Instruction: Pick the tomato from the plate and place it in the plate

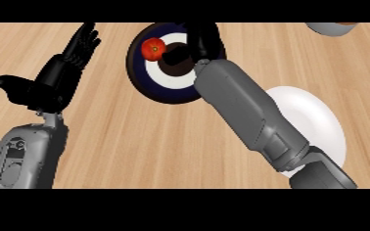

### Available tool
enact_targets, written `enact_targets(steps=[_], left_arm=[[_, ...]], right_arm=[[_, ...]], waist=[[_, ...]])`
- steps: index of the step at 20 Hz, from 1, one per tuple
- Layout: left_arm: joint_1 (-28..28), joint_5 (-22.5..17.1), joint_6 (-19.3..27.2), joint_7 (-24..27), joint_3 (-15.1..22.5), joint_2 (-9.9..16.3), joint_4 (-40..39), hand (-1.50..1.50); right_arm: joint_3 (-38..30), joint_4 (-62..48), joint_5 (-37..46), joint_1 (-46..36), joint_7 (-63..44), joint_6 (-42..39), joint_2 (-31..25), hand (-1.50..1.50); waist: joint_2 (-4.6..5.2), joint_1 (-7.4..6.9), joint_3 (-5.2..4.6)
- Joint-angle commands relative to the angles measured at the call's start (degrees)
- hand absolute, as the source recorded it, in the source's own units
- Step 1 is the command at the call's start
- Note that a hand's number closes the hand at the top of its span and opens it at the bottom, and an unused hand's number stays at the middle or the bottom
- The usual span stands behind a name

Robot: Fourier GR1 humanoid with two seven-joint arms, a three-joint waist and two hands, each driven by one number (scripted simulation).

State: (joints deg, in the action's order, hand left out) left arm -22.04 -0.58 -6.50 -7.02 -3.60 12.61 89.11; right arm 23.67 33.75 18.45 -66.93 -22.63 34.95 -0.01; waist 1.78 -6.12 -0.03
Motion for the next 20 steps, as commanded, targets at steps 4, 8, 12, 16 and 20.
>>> enact_targets(steps=[4,8,12,16,20], left_arm=[[-0.4,0.9,0.7,-0.6,1.0,-1.1,0.1,0.00],[-0.4,0.8,0.5,0.1,0.7,-0.7,-0.2,0.00],[-0.2,0.8,0.2,0.6,0.1,-0.3,-1.2,0.00],[3.6,-0.6,-0.1,-0.7,-1.9,1.2,3.5,0.00],[4.6,1.0,1.9,-1.6,-1.3,-0.1,4.1,0.00]], right_arm=[[-1.1,0.6,-10.6,1.5,11.7,7.3,0.0,-1.50],[-5.7,-0.1,-14.7,-2.5,15.6,11.5,0.0,-1.50],[-8.6,2.9,-23.2,0.7,23.8,11.7,0.0,-1.50],[-11.5,3.1,-28.5,3.5,29.9,10.9,0.0,-1.50],[-17.5,3.9,-30.7,9.2,38.9,6.0,-0.5,-1.50]], waist=[[-0.02,-0.61,0.08],[0.05,-0.34,0.07],[-0.05,0.51,0.08],[-1.07,2.38,0.07],[-1.37,4.68,0.09]])
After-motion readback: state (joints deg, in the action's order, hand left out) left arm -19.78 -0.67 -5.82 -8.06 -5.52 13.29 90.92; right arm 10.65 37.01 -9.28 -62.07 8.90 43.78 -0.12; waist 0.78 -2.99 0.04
